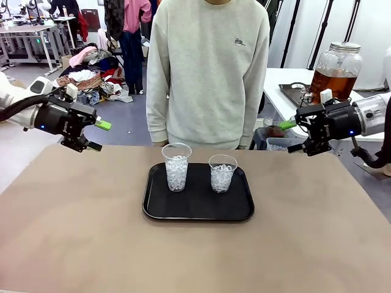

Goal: Pour the drink into the iced cup.
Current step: Pick up the iced cup indicated by the human and present it to them.

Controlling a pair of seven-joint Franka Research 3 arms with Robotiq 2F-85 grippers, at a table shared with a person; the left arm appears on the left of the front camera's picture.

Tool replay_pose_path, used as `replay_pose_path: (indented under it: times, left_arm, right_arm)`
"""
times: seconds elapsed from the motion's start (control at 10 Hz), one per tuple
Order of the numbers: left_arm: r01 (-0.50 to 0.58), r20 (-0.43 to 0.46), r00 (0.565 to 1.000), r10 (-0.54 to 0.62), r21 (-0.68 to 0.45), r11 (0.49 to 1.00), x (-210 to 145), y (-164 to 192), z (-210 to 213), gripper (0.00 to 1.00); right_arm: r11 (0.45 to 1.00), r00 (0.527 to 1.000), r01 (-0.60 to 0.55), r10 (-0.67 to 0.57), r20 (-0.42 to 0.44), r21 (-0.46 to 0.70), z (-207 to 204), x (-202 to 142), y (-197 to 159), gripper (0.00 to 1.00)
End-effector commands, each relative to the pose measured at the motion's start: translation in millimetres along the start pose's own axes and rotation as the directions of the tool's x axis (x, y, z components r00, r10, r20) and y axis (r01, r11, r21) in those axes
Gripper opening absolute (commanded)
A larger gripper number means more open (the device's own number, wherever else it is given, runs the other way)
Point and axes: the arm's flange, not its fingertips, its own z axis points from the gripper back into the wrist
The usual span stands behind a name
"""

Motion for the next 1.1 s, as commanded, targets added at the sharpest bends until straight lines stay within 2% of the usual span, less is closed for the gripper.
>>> replay_pose_path:
  times: [0.0,0.5,0.8,0.9,1.0]
  left_arm:
    - [0.004,0.018,1.0,-0.003,-0.059,0.998,7,9,-1,1.0]
    - [-0.05,0.019,0.998,0.054,-0.178,0.983,16,31,-1,1.0]
    - [-0.055,0.013,0.998,0.059,-0.19,0.98,17,32,-2,1.0]
    - [-0.079,0.004,0.997,0.081,-0.157,0.984,13,33,-2,1.0]
    - [-0.079,0.004,0.997,0.081,-0.157,0.984,13,33,-2,1.0]
  right_arm:
    - [0.996,0.999,0.042,-0.041,-0.008,0.082,3,12,-5,1.0]
    - [0.983,0.994,0.105,-0.103,-0.026,0.149,4,24,-28,1.0]
    - [0.983,0.995,0.093,-0.089,-0.036,0.156,4,24,-27,1.0]
    - [0.989,0.998,0.07,-0.069,-0.011,0.129,6,20,-24,1.0]
    - [0.987,0.994,0.107,-0.103,-0.04,0.123,3,19,-31,1.0]
